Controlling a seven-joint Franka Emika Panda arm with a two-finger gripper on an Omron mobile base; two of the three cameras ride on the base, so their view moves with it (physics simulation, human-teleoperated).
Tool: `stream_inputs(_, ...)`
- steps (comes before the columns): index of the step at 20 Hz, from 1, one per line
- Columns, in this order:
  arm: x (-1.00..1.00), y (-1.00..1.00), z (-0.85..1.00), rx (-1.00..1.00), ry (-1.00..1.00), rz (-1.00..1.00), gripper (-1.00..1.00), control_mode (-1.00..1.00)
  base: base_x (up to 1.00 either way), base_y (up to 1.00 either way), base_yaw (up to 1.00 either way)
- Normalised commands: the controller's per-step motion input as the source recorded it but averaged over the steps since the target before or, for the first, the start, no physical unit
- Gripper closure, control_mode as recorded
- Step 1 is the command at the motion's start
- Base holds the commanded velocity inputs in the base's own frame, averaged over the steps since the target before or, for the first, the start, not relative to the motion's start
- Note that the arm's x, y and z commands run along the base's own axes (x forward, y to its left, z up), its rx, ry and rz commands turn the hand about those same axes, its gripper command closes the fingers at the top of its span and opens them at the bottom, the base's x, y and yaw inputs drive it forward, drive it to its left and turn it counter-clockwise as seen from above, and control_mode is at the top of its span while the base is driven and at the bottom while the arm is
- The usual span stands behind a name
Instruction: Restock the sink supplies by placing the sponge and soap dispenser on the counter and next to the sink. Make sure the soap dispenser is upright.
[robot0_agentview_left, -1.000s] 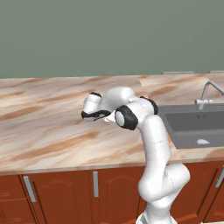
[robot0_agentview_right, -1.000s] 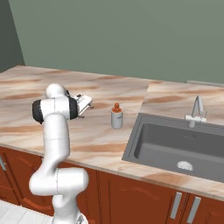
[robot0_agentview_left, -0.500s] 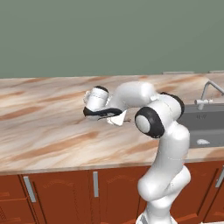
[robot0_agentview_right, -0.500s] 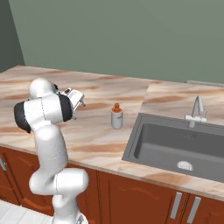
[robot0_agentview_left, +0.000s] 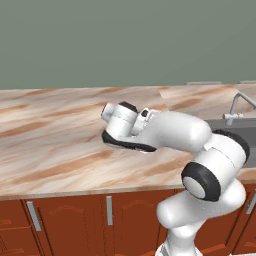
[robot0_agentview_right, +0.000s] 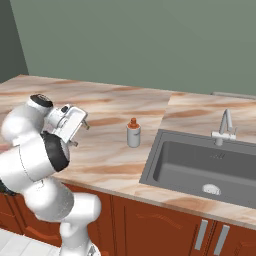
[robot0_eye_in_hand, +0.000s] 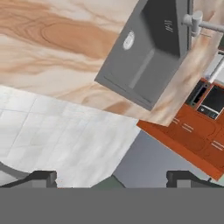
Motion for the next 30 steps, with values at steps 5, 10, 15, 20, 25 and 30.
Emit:
stream_inputs(5,-1.0,0.0,0.52,0.17,-0.18,-0.02,-1.0,-1.0,0.0,0.0,0.0)
stream_inputs(10,-1.0,-0.06,0.21,0.27,-0.21,-0.03,-1.0,-1.0,0.0,0.0,0.0)
stream_inputs(15,-0.75,-0.38,0.09,0.38,-0.18,0.0,-1.0,-1.0,0.0,0.0,0.0)
stream_inputs(20,-0.18,-0.1,0.0,0.19,-0.09,0.01,-1.0,-1.0,0.0,0.0,0.0)
stream_inputs(25,-0.01,0.0,-0.06,0.03,0.01,0.0,-1.0,-1.0,0.0,0.0,0.0)
stream_inputs(30,0.03,0.0,0.0,0.0,0.01,0.0,-1.0,-1.0,0.0,0.0,0.0)
